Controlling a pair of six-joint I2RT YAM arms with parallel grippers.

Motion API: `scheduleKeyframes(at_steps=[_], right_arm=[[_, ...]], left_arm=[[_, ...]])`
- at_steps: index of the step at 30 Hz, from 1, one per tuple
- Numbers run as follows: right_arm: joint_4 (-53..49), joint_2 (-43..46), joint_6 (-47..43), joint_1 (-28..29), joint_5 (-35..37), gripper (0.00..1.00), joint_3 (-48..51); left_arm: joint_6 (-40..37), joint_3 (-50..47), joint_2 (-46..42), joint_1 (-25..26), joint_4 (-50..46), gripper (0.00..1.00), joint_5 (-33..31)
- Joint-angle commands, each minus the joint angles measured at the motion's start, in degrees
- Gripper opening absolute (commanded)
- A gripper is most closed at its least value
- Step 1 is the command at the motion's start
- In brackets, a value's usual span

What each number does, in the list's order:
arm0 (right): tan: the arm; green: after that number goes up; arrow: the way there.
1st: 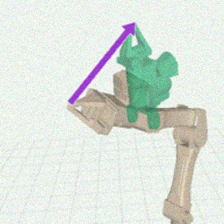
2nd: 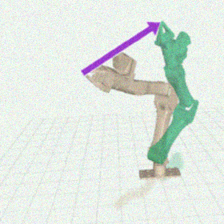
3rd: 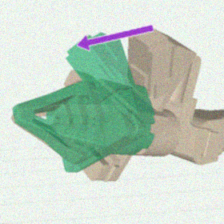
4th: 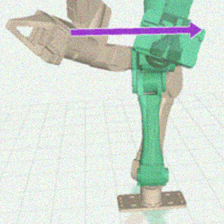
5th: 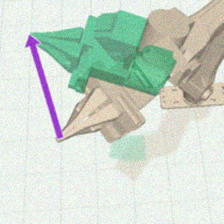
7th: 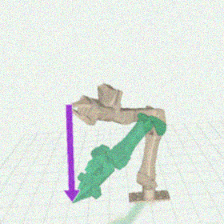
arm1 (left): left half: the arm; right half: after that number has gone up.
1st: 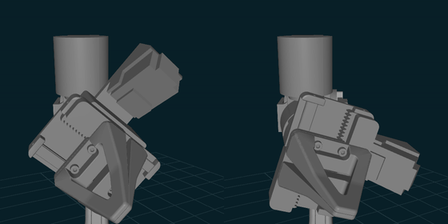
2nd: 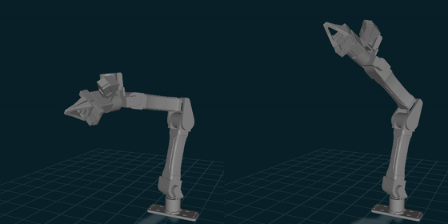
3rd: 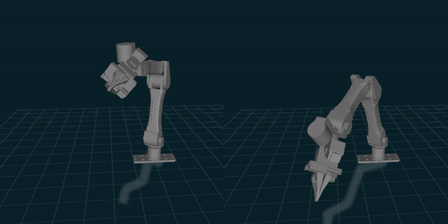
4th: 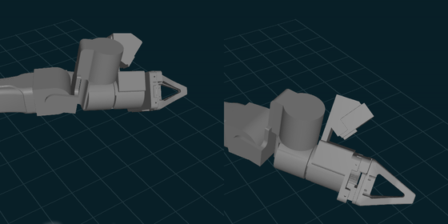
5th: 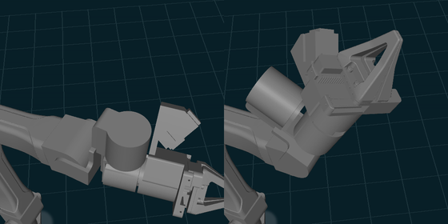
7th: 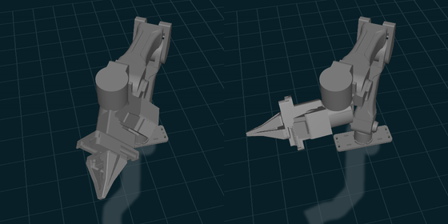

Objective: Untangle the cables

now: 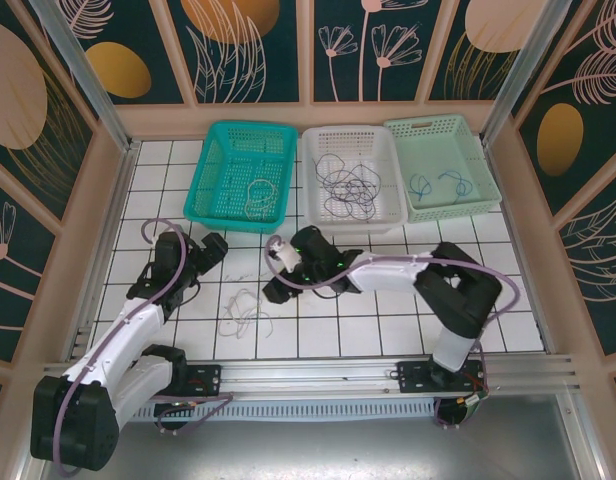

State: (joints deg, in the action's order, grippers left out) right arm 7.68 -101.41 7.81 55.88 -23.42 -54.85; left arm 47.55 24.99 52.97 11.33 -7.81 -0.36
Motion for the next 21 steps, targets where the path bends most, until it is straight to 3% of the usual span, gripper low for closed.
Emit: scheduleKeyframes(at_steps=[1,7,15,19,21], right_arm=[[-3.9,-3.3,-1.8,1.8,-0.3,0.66,-5.2],[-10.4,-8.0,-1.0,2.3,-2.9,0.63,-9.7],[-14.8,-8.1,1.7,1.9,-7.9,0.64,-10.9],[-15.2,-6.2,-2.3,2.1,-4.4,0.63,-9.4],[-15.2,-4.4,-6.7,3.0,1.6,0.63,-7.9]], left_arm=[[-0.9,-1.4,-1.5,-0.3,0.1,0.99,0.4],[-1.1,-2.2,-3.6,-0.4,-0.7,0.99,-0.3],[-1.2,-2.7,-4.4,-0.4,-0.7,0.99,-0.4],[-1.2,-3.1,-4.4,-0.4,-0.1,0.99,0.0],[-1.2,-3.3,-4.4,-0.3,0.1,0.99,0.2]])
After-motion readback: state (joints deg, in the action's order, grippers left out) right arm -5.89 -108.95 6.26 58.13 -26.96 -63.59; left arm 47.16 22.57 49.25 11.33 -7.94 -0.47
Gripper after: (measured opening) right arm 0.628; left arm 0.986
